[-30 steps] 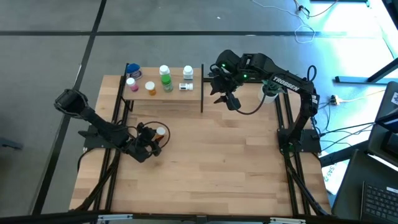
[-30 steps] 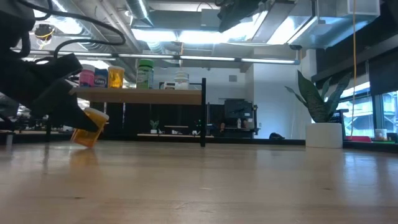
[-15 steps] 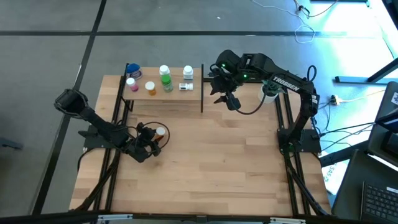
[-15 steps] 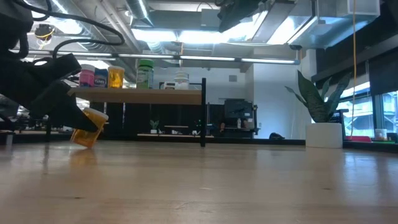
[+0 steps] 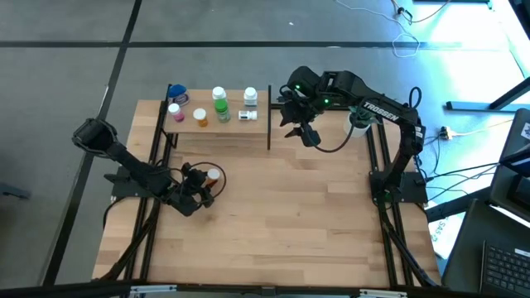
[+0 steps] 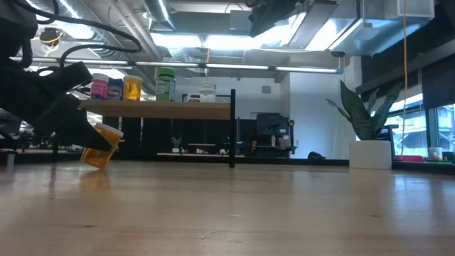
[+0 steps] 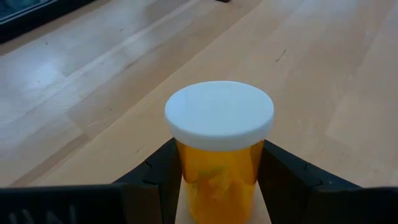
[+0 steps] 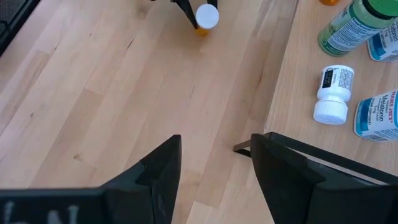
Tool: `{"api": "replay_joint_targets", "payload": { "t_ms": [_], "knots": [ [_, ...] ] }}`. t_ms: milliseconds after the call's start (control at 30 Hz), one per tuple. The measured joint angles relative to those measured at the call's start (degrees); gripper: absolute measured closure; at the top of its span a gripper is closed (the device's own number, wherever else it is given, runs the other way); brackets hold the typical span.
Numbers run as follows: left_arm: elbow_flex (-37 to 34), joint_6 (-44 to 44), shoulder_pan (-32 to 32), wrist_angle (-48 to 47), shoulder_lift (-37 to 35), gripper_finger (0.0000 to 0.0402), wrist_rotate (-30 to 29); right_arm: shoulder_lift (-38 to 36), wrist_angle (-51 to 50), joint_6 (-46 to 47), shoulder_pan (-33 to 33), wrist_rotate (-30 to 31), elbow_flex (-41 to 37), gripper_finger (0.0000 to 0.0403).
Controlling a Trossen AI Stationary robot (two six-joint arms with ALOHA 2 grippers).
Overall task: Pick and place medicine bottles onto shelf by color
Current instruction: Remove the orange pill bottle from the shelf
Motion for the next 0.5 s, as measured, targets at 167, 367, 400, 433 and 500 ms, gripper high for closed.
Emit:
{"api": "replay_joint_targets", "payload": {
  "t_ms": [167, 367, 400, 433, 500],
  "knots": [
    [0.0, -0.4, 0.0, 0.0, 0.0, 0.0237, 0.0, 0.0, 0.0, 0.0, 0.0, 0.0, 0.0, 0.0208],
    [0.0, -0.8, 0.0, 0.0, 0.0, 0.0233, 0.0, 0.0, 0.0, 0.0, 0.0, 0.0, 0.0, 0.0208],
    [0.0, -1.4, 0.0, 0.0, 0.0, 0.0228, 0.0, 0.0, 0.0, 0.0, 0.0, 0.0, 0.0, 0.0208],
    [0.0, -1.8, 0.0, 0.0, 0.0, 0.0222, 0.0, 0.0, 0.0, 0.0, 0.0, 0.0, 0.0, 0.0208],
    [0.0, -1.7, 0.0, 0.0, 0.0, 0.0206, 0.1, 0.0, 0.0, 0.0, 0.0, 0.0, 0.0, 0.0208]
  ]
}}
